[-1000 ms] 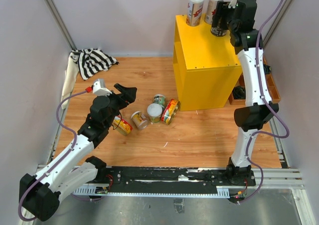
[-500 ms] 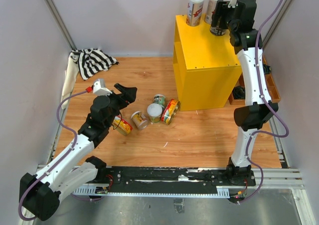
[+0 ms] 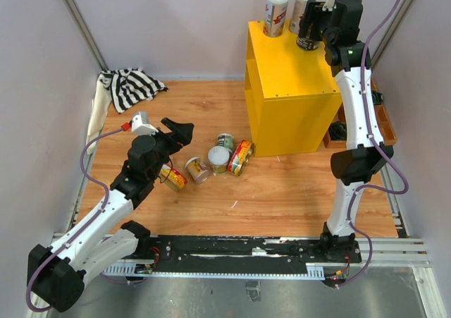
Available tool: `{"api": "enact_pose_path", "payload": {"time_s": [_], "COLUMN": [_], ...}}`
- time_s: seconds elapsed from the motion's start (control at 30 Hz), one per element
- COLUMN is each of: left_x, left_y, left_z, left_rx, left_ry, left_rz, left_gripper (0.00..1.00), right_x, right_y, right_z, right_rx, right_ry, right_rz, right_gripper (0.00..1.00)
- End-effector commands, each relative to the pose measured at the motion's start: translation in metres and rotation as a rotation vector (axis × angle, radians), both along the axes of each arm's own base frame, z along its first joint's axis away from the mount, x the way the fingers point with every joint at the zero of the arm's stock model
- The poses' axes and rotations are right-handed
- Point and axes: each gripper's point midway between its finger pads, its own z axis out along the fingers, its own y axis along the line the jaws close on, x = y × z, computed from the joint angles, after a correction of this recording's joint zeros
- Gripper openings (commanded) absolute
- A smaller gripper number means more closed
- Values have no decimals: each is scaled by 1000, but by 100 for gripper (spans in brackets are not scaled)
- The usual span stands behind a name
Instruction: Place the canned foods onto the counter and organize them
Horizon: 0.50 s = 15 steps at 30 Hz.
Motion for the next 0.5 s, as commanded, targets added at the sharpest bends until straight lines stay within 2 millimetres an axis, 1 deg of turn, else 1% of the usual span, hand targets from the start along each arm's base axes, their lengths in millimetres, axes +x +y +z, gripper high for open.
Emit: {"api": "enact_pose_path", "payload": {"time_s": [0.0,0.07,0.1,0.13,0.17,0.3,0.47], "left_x": [3,3,3,3,3,3,3], "left_y": [1,1,1,1,1,1,1], "left_z": [26,25,26,26,26,27,27], "left_rx": [-31,-32,-33,-32,-32,-33,-29], "left_ry": [-64,-63,-65,-64,-64,-65,-65], "left_rz": [6,5,5,5,5,6,4], "left_gripper": [91,91,91,92,91,91,91], "right_x": [3,3,3,3,3,3,2], "right_y": [2,3,3,3,4,4,4], "right_z": [3,3,2,1,2,1,3], "right_rx": [47,47,47,47,48,48,48], "right_ry": [-15,-15,-14,-12,-12,-11,-14], "right_rz": [16,17,18,18,20,19,19], "right_gripper": [58,65,67,70,71,82,87]}}
